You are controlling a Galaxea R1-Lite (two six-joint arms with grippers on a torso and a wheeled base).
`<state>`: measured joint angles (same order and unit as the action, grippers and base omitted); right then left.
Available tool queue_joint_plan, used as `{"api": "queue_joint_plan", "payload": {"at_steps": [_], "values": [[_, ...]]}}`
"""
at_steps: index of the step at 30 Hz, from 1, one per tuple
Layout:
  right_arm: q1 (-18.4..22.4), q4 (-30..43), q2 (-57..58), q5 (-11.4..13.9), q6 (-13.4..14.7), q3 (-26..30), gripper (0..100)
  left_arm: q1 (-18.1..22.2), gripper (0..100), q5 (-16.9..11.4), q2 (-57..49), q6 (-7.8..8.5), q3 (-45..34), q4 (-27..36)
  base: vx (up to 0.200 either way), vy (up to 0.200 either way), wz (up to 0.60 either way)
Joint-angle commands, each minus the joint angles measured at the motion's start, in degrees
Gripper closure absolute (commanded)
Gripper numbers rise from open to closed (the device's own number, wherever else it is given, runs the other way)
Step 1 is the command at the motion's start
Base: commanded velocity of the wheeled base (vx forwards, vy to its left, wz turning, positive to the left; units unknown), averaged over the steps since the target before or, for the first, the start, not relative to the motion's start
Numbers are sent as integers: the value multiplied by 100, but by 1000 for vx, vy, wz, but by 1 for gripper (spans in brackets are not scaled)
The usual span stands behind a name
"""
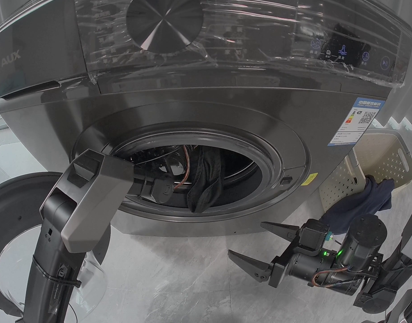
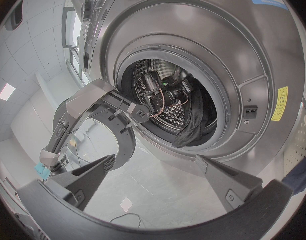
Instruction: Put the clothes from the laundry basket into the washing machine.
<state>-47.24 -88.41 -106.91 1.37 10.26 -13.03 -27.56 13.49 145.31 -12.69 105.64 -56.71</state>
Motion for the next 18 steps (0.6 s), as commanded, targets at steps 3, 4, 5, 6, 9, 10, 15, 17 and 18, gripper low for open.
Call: {"api": "queue_joint_plan", "payload": {"at_steps": [3, 4, 5, 6, 9, 10, 15, 17, 18], "values": [[-5, -1, -5, -5, 2, 11, 0, 14, 100, 30, 199, -5, 237, -95, 0, 0, 0], [4, -1, -5, 4, 2, 2, 0, 14, 100, 30, 199, 3, 246, -103, 0, 0, 0], [4, -1, -5, 4, 2, 2, 0, 14, 100, 30, 199, -5, 255, -103, 0, 0, 0], [4, -1, -5, 4, 2, 2, 0, 14, 100, 30, 199, -5, 255, -103, 0, 0, 0], [4, -1, -5, 4, 2, 11, 0, 14, 100, 30, 190, -5, 114, -95, 0, 0, 0], [4, -1, -5, 4, 2, 11, 0, 14, 100, 30, 190, -5, 106, -95, 0, 0, 0], [13, -1, -5, 4, 2, 29, 0, -56, 0, 30, -64, 12, -633, -15, 0, 0, 0], [13, -1, -5, 4, 2, 29, 0, -83, 0, -66, -354, 39, -1301, 283, 0, 0, 0], [4, -1, -5, 4, 2, 20, 0, -100, 0, -145, -434, 39, -1468, 380, 0, 0, 0]]}}
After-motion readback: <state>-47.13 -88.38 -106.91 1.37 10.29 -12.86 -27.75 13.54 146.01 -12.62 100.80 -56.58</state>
